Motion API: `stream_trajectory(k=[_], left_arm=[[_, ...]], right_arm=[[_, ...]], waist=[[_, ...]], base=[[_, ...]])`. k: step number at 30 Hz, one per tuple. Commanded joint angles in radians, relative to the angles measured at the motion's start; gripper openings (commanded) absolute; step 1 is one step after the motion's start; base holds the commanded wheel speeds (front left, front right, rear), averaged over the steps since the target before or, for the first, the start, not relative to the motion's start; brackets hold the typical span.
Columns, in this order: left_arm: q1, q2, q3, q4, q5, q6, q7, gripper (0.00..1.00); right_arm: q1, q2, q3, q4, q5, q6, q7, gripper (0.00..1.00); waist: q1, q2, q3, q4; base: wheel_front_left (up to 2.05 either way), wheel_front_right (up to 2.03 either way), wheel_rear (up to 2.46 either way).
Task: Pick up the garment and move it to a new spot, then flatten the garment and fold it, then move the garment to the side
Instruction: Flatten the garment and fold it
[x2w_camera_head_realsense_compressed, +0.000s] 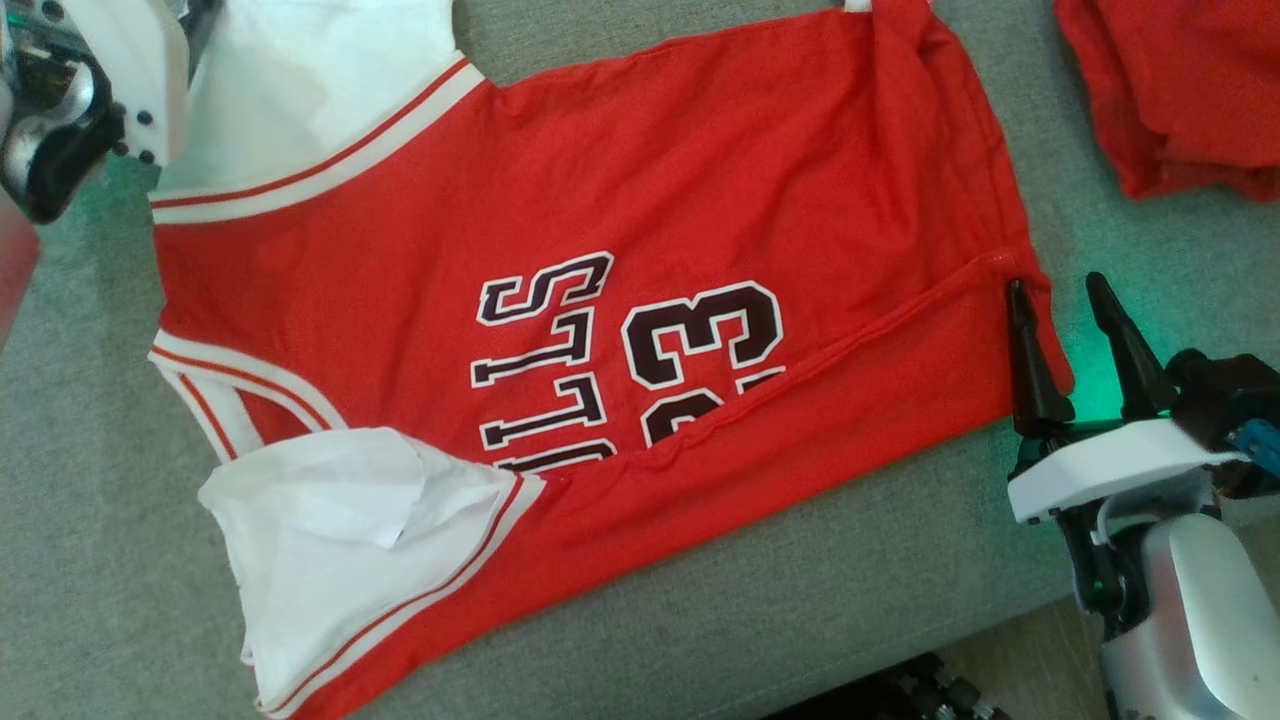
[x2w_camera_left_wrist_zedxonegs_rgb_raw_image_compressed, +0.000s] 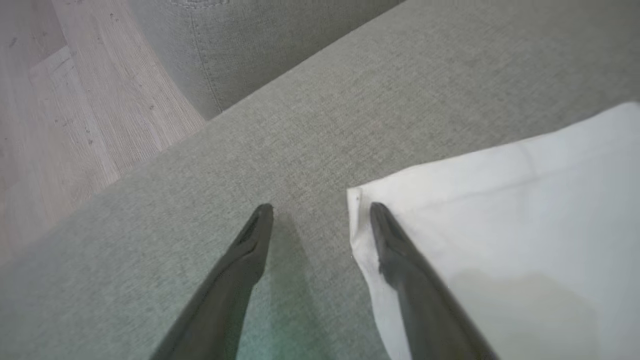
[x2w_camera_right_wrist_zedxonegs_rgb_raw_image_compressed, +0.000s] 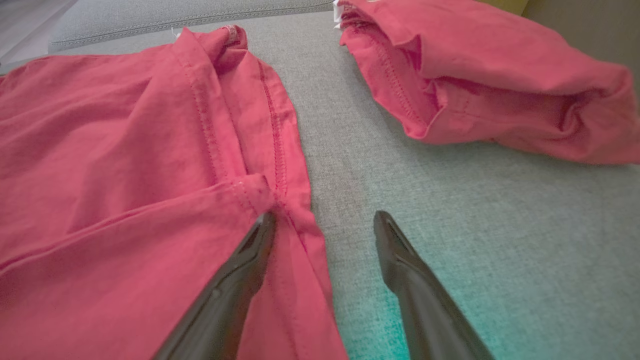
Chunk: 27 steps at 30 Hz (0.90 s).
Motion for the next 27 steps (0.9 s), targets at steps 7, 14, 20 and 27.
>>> stream_trajectory(k=[7,14,20,27], left_arm=[[-0.045,0.046,-0.018,-0.039,-0.046,0.002,0.008,1.0],[-0.069,0.07,-0.065,-0.054,-0.046,0.002,-0.058,0.0],[-0.088,0.061,-0.1,-0.039,-0.048,0.002,-0.114,0.0],[-0.098,0.042,-0.154,-0.062,-0.08,0.002,-0.162,0.0]], right_arm=[[-0.009,-0.01,0.019,-0.019,0.004,-0.001,-0.01,1.0],[-0.018,-0.005,0.025,-0.001,0.009,-0.001,-0.023,1.0],[-0.089,-0.038,0.048,-0.023,0.026,-0.001,-0.003,1.0],[-0.34,-0.083,0.175,0.042,-0.01,-0.001,0.169,1.0]], waist=[[0.0001,0.0,0.006,-0.01],[0.0001,0.0,0.003,-0.024],[0.0001,0.0,-0.018,-0.007],[0.0001,0.0,-0.051,0.03]], base=[[0.0,0.0,0.0],[0.0,0.0,0.0],[0.0,0.0,0.0],[0.0,0.0,0.0]])
